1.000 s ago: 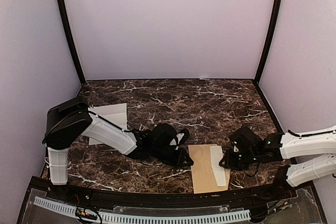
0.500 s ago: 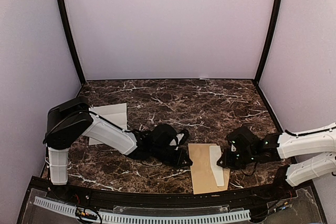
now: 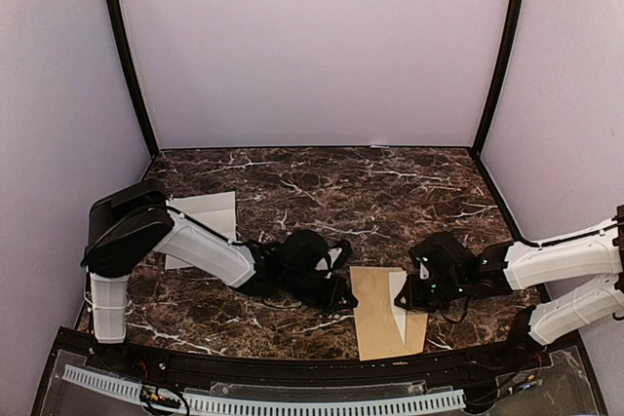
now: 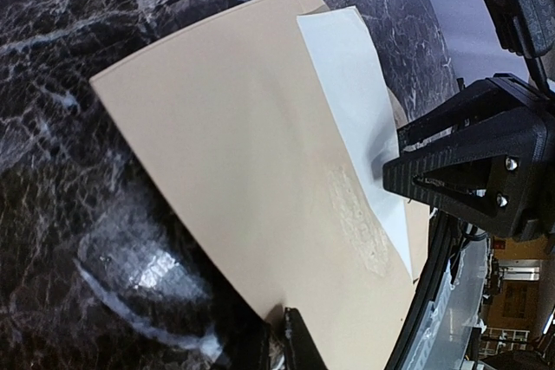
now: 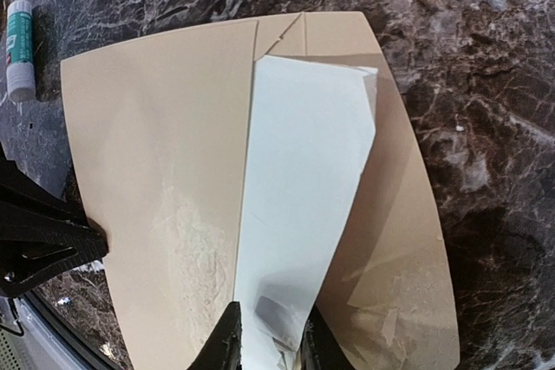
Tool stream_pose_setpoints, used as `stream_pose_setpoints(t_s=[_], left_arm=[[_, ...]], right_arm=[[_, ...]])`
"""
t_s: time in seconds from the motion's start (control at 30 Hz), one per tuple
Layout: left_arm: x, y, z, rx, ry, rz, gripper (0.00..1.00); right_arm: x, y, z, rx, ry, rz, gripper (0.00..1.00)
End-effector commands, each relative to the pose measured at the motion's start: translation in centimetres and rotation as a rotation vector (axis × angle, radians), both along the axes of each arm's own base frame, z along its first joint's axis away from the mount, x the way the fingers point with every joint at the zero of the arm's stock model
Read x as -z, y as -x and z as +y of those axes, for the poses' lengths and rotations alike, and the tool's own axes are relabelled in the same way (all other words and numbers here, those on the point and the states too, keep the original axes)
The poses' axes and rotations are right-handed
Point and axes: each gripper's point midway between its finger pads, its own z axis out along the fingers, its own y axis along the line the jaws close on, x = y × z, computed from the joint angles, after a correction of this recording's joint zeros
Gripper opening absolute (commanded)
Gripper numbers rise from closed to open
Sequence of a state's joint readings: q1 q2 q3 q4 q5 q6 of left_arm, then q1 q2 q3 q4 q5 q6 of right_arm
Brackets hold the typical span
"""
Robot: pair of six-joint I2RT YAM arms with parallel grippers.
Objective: Place the letter into the envelope and seal it
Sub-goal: Place the letter in the envelope.
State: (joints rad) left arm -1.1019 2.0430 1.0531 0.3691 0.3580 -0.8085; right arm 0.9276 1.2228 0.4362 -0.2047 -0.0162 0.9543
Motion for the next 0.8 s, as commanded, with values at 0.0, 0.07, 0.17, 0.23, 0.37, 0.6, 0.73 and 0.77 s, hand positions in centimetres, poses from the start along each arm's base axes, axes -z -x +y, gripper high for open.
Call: stream_pose_setpoints(t_s=[0.0,0.07,0.17,0.23,0.37,0.6,0.73,0.77], left_arm=[[1.7,0.7,0.3,0.021,-0.046,0.027,0.06],[1.7,0.7,0.2,0.023,-0.045,0.027,0.06],[1.7,0.6,0.1,0.024,-0.048,0.026,0.06],[1.8,0.6,0.3,0.020,-0.060,0.023,0.06],[2.2,0.6,0.6,0.015,-0.075,0.023,0.06],[2.4,0.5,0.7,0.013,-0.081,0.017,0.04],[2.4,0.3,0.8,0.009,-0.079,0.017,0.04],[2.4,0.3,0.8,0.008,-0.080,0.017,0.03]], right_arm=[[-0.7,-0.4,1.9,-0.064,-0.040,-0.016,0.21],[-0.7,-0.4,2.2,-0.082,-0.044,-0.017,0.20],[-0.7,-0.7,2.1,-0.073,-0.025,-0.022,0.19],[-0.6,-0.8,1.2,-0.029,0.013,-0.016,0.23],[-0.9,-1.6,-0.5,0.043,0.069,-0.047,0.31],[-1.1,-2.6,-0.8,0.066,-0.006,-0.058,0.28],[-1.0,-3.0,-0.6,0.057,-0.037,-0.057,0.24],[-0.8,-3.0,-0.6,0.057,-0.036,-0.054,0.23]])
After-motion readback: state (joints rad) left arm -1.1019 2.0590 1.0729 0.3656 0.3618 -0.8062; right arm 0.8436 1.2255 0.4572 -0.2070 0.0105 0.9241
